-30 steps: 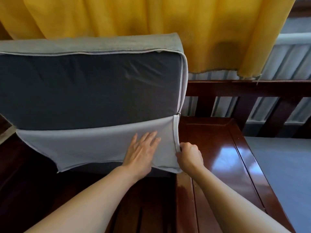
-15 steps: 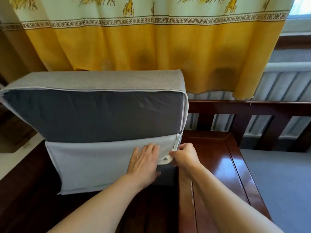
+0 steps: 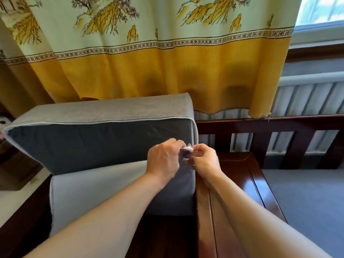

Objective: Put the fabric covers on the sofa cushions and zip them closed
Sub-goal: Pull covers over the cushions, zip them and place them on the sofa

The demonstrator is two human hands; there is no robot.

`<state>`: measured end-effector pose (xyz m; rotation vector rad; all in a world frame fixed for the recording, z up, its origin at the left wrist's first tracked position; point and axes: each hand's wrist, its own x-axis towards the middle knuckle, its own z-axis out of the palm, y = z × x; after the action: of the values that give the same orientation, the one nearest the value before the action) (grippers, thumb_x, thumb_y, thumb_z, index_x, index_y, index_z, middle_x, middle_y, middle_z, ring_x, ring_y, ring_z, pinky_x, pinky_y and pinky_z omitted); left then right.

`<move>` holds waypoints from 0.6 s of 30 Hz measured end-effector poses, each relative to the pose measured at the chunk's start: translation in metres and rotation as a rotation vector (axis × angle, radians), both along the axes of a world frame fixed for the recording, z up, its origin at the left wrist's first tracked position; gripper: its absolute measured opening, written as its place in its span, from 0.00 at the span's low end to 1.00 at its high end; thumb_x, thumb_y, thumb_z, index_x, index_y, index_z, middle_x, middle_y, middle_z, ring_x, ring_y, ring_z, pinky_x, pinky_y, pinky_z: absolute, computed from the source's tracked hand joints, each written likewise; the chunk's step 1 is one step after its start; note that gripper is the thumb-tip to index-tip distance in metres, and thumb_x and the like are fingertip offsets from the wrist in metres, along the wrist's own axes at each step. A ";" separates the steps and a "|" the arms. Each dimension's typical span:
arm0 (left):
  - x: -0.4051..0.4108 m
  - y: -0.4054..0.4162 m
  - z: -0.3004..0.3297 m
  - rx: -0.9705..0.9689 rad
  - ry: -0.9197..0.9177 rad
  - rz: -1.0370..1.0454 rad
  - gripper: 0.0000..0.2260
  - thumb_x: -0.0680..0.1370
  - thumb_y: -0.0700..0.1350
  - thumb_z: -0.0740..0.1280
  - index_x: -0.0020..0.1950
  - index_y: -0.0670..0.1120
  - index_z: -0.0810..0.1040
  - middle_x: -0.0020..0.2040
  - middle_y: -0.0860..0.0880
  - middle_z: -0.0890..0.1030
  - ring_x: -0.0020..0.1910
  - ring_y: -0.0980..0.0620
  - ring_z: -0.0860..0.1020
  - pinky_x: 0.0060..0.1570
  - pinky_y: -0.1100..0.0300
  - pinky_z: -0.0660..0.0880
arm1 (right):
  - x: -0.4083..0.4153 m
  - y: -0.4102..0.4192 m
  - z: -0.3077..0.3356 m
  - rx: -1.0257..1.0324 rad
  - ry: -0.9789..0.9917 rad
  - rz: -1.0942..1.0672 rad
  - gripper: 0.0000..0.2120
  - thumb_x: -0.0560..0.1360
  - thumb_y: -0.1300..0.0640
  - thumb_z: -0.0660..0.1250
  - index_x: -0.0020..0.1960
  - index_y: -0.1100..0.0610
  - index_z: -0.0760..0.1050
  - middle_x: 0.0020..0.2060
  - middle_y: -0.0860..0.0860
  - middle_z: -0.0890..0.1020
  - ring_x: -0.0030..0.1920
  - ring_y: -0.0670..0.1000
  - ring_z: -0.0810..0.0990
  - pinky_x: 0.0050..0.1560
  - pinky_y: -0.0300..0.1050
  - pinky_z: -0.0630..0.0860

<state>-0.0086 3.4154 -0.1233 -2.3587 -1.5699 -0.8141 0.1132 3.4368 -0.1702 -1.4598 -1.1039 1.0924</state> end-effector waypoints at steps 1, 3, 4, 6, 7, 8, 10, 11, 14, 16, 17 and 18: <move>0.005 0.002 0.004 -0.011 0.014 0.008 0.06 0.75 0.42 0.66 0.47 0.48 0.82 0.39 0.47 0.81 0.36 0.43 0.80 0.32 0.61 0.63 | 0.004 -0.001 0.003 0.026 -0.032 -0.008 0.07 0.72 0.64 0.71 0.41 0.53 0.77 0.39 0.52 0.84 0.39 0.50 0.84 0.43 0.47 0.82; 0.010 0.006 0.009 -0.028 0.041 0.068 0.09 0.78 0.45 0.62 0.52 0.49 0.82 0.45 0.48 0.81 0.44 0.45 0.80 0.35 0.59 0.64 | 0.009 0.001 0.008 0.071 -0.052 -0.017 0.04 0.73 0.61 0.70 0.40 0.54 0.78 0.36 0.53 0.84 0.38 0.50 0.84 0.45 0.48 0.82; 0.011 0.011 0.012 -0.026 0.053 0.094 0.10 0.79 0.46 0.60 0.54 0.51 0.81 0.48 0.49 0.81 0.47 0.46 0.79 0.37 0.58 0.65 | 0.011 0.004 0.010 0.085 -0.061 -0.030 0.04 0.74 0.61 0.69 0.40 0.55 0.78 0.35 0.53 0.84 0.38 0.51 0.84 0.45 0.49 0.81; 0.013 0.020 0.015 -0.029 0.068 0.125 0.11 0.80 0.49 0.57 0.54 0.52 0.79 0.50 0.51 0.81 0.49 0.48 0.79 0.38 0.60 0.64 | 0.013 0.011 0.013 0.109 -0.100 -0.059 0.06 0.74 0.60 0.69 0.39 0.54 0.78 0.34 0.53 0.83 0.38 0.53 0.83 0.44 0.49 0.81; 0.014 0.025 0.017 -0.033 0.068 0.134 0.11 0.81 0.49 0.57 0.54 0.52 0.79 0.51 0.52 0.81 0.49 0.50 0.78 0.38 0.62 0.63 | 0.013 0.015 0.014 0.122 -0.115 -0.079 0.06 0.74 0.59 0.69 0.38 0.53 0.78 0.35 0.53 0.82 0.39 0.53 0.83 0.44 0.49 0.80; 0.015 0.031 0.019 -0.046 0.058 0.143 0.12 0.81 0.50 0.57 0.53 0.51 0.79 0.50 0.52 0.82 0.49 0.50 0.78 0.39 0.62 0.63 | 0.012 0.019 0.014 0.135 -0.126 -0.100 0.07 0.74 0.59 0.69 0.37 0.53 0.77 0.36 0.53 0.82 0.40 0.53 0.82 0.44 0.49 0.80; 0.015 0.043 0.024 -0.045 0.063 0.149 0.12 0.81 0.50 0.57 0.52 0.51 0.80 0.50 0.51 0.82 0.48 0.51 0.79 0.38 0.63 0.63 | 0.008 0.028 0.013 0.158 -0.145 -0.145 0.05 0.74 0.57 0.69 0.38 0.52 0.78 0.41 0.54 0.81 0.42 0.52 0.80 0.44 0.47 0.78; 0.015 0.049 0.027 -0.019 0.085 0.145 0.12 0.81 0.51 0.57 0.52 0.51 0.80 0.50 0.51 0.82 0.48 0.51 0.79 0.38 0.63 0.63 | 0.006 0.032 0.013 0.175 -0.158 -0.172 0.04 0.74 0.57 0.69 0.40 0.53 0.79 0.45 0.55 0.80 0.43 0.51 0.79 0.44 0.45 0.76; 0.015 0.067 0.033 0.047 0.126 0.111 0.11 0.80 0.50 0.59 0.52 0.49 0.80 0.51 0.50 0.80 0.48 0.52 0.77 0.38 0.64 0.61 | 0.003 0.041 0.016 0.214 -0.153 -0.242 0.03 0.75 0.58 0.68 0.44 0.58 0.79 0.53 0.52 0.74 0.49 0.48 0.75 0.51 0.42 0.73; 0.013 0.078 0.035 0.117 0.124 0.046 0.09 0.78 0.47 0.65 0.49 0.45 0.82 0.52 0.48 0.78 0.50 0.50 0.73 0.41 0.62 0.61 | 0.000 0.046 0.017 0.230 -0.143 -0.291 0.03 0.75 0.59 0.68 0.45 0.58 0.79 0.56 0.50 0.73 0.53 0.46 0.73 0.54 0.39 0.69; 0.013 0.083 0.035 0.146 0.118 0.009 0.07 0.76 0.46 0.67 0.47 0.44 0.83 0.54 0.47 0.77 0.53 0.48 0.72 0.43 0.60 0.62 | -0.001 0.049 0.017 0.236 -0.150 -0.315 0.03 0.75 0.59 0.68 0.44 0.58 0.79 0.57 0.49 0.74 0.54 0.45 0.73 0.54 0.39 0.68; 0.012 0.087 0.036 0.164 0.111 -0.028 0.05 0.75 0.44 0.69 0.45 0.44 0.83 0.57 0.47 0.76 0.56 0.47 0.72 0.45 0.58 0.65 | -0.004 0.052 0.016 0.236 -0.146 -0.342 0.03 0.75 0.60 0.68 0.44 0.58 0.80 0.58 0.48 0.75 0.55 0.46 0.73 0.54 0.39 0.68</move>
<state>0.0032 3.5022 -0.0876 -2.2724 -1.3748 -0.7722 0.1096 3.4888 -0.1542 -1.4871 -0.9985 0.6039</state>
